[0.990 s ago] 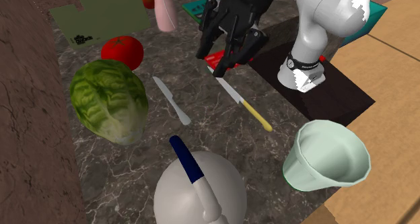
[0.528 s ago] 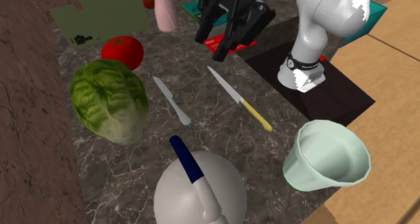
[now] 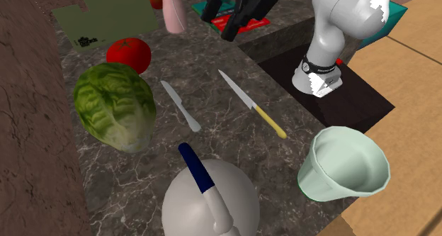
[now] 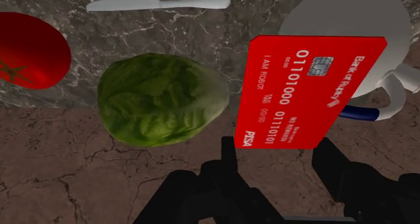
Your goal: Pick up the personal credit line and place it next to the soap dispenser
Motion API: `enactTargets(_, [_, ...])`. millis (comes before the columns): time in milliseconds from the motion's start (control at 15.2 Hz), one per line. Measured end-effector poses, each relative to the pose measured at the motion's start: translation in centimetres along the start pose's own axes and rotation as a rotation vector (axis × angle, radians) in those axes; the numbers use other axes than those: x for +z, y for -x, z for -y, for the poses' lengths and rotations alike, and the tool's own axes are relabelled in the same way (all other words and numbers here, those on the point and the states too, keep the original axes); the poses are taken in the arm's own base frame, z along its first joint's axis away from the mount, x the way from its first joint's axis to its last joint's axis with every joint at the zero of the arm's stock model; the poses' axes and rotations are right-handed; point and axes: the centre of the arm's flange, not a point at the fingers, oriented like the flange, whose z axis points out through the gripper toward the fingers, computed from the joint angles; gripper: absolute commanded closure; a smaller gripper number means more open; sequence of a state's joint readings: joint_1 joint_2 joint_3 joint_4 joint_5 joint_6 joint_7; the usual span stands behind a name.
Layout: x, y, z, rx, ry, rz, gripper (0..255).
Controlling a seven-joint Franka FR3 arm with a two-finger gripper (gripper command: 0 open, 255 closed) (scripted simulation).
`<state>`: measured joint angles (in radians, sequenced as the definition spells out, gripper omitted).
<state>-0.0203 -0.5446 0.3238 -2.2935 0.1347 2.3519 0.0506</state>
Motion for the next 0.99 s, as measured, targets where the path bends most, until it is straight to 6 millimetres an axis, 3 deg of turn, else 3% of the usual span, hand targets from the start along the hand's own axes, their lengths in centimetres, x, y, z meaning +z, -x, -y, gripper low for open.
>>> enactTargets(990, [-3.5,4.9,-18.6,0.001,0.0,0.0,255])
